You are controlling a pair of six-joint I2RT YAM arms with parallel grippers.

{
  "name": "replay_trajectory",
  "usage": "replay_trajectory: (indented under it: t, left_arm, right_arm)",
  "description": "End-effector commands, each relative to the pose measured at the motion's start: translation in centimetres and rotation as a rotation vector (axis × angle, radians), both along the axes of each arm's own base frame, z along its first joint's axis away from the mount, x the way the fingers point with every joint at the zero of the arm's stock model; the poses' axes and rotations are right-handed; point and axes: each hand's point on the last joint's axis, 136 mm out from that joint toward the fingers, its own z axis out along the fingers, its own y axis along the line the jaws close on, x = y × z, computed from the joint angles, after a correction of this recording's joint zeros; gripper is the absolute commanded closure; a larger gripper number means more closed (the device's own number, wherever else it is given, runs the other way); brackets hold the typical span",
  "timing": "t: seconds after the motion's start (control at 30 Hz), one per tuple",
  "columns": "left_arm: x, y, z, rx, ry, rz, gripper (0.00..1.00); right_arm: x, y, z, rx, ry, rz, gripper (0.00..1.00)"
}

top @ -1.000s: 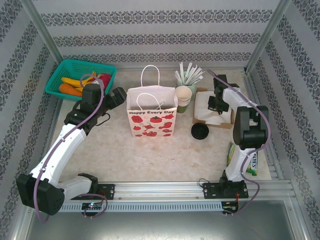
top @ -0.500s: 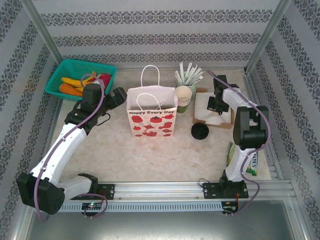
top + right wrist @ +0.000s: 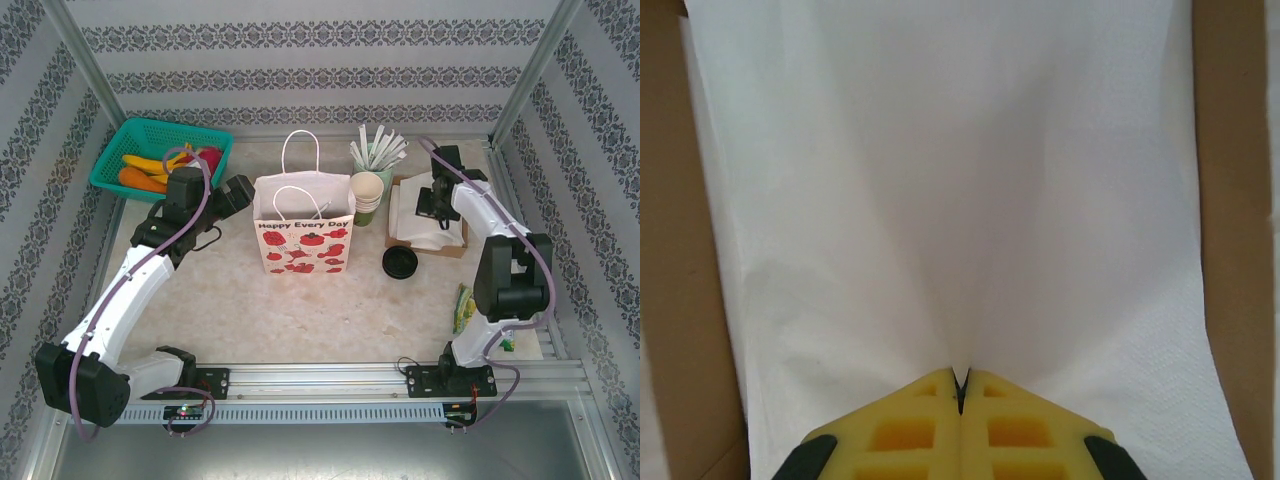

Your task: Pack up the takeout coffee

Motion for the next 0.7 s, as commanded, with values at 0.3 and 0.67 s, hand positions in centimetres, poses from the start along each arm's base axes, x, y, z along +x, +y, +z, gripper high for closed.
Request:
replay_trajectory:
  t: [0.3, 0.67]
  left_arm:
    - [0.4, 0.1, 0.6, 0.001, -0.019, -0.009, 0.0]
    - [0.2, 0.2, 0.3, 0.0, -0.01, -0.008, 0.01]
  right_arm:
    - [-2.7, -0.1, -1.9, -0.015, 0.095, 0.013, 0.93]
    - [-4.4, 2.8, -1.0, 0.152, 0.059, 0.108, 1.0]
